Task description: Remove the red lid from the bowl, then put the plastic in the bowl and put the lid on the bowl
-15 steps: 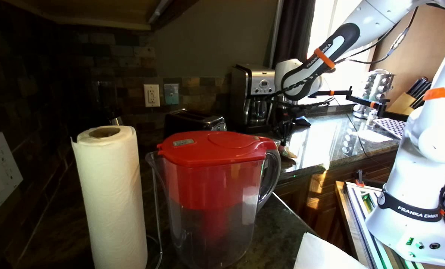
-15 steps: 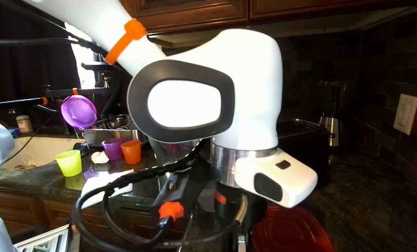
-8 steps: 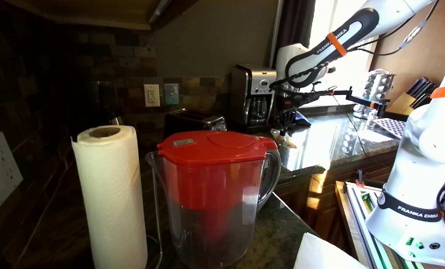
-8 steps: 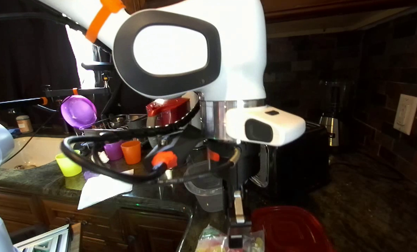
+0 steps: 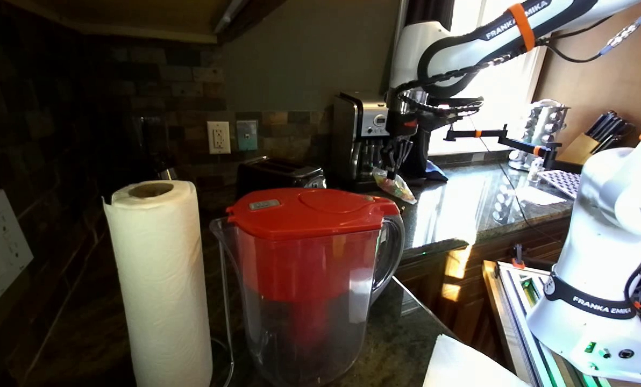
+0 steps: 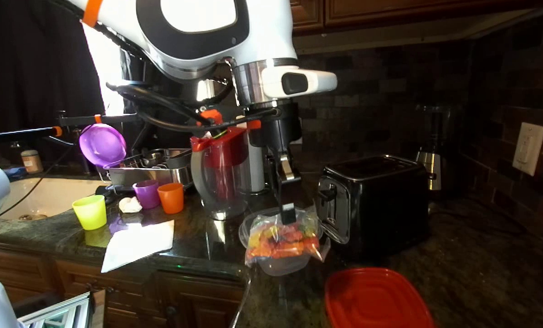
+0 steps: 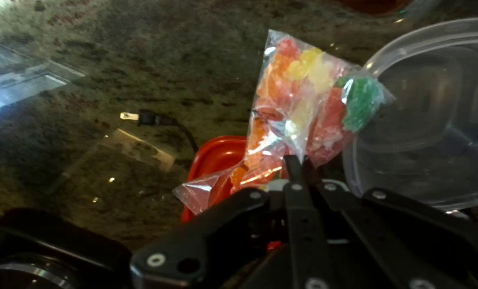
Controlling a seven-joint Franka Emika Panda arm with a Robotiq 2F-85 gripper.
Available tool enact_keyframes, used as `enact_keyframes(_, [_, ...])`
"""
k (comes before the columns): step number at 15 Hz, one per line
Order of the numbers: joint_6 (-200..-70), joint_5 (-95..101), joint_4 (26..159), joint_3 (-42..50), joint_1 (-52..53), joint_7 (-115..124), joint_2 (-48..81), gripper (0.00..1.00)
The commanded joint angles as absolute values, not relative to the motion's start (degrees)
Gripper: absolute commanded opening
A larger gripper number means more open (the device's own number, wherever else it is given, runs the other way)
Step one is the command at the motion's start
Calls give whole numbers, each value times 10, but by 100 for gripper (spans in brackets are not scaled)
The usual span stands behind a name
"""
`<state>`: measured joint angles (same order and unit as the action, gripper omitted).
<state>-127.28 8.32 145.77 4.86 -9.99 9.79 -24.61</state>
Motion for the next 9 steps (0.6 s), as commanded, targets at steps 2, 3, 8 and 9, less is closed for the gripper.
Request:
enact_keyframes(2, [-1275,26,1453,29,-47,68,-250,0])
enact_keyframes(3, [-1280,16,1451,25,-37,60,-245,0])
enact_keyframes(8, [-1334,-9,1442,18,-7,32,-210,0])
enact_keyframes(9, [-1343,-16,1440,19,-3,26,-201,0])
